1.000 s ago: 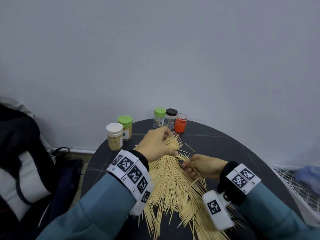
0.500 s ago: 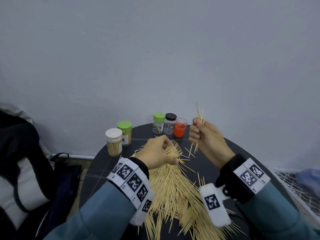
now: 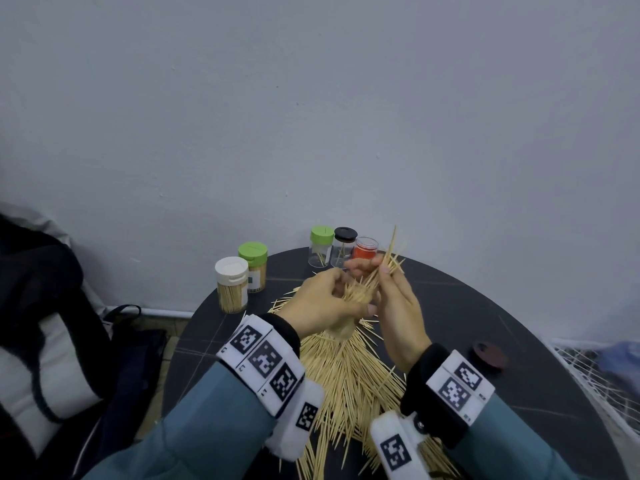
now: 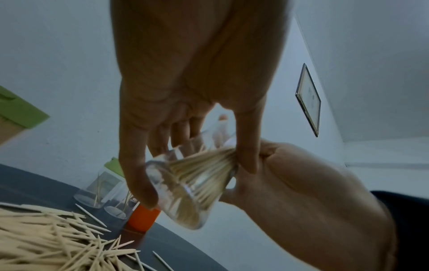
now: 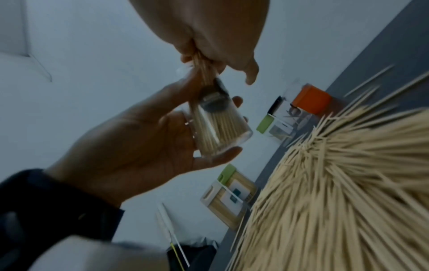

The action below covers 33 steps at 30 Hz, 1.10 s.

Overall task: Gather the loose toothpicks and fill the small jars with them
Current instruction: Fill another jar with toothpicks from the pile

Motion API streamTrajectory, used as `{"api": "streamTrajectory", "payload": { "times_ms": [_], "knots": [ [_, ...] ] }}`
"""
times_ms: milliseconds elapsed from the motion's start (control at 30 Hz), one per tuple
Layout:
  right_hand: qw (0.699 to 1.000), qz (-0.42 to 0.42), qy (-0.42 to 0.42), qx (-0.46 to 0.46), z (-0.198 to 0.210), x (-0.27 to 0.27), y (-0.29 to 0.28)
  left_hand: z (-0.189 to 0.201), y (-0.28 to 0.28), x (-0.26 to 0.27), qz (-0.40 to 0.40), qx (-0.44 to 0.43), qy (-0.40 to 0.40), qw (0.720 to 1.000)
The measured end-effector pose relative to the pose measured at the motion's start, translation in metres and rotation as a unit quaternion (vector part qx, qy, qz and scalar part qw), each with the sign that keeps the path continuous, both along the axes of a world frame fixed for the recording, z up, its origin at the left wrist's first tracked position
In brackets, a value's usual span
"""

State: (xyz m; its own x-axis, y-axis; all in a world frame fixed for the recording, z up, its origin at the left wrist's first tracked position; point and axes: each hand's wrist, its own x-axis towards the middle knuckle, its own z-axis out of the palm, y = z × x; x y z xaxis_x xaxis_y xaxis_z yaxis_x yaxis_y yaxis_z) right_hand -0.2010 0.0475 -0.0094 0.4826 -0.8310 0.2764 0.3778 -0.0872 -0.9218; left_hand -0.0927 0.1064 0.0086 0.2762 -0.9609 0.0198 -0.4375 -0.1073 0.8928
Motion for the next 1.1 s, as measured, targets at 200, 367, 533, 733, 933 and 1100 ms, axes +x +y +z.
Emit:
{"api": "streamTrajectory", "payload": {
  "times_ms": [200,367,533,733,933,1100],
  "knots": [
    [0.999,0.030,0.040,-0.011,-0.008,-0.004,0.004,-0.004,-0.002,0.001,-0.011,-0.007,-0.024,1.000],
    [0.999,0.026,0.032,-0.031,-0.003,-0.007,0.002,-0.005,-0.002,0.002,-0.023,-0.004,-0.038,0.999],
    [0.996,-0.001,0.060,-0.065,-0.004,-0.009,-0.003,-0.004,0.000,0.000,-0.046,0.005,-0.049,0.998],
    [0.988,-0.006,0.108,-0.112,-0.002,-0.017,-0.005,-0.004,0.000,0.000,-0.042,0.018,-0.059,0.997],
    [0.987,0.006,0.110,-0.116,-0.002,-0.016,-0.005,-0.005,-0.001,-0.001,-0.046,0.019,-0.055,0.997],
    [0.982,0.018,0.144,-0.117,-0.005,-0.016,-0.001,-0.004,-0.001,0.000,-0.044,-0.005,-0.037,0.998]
  ]
}}
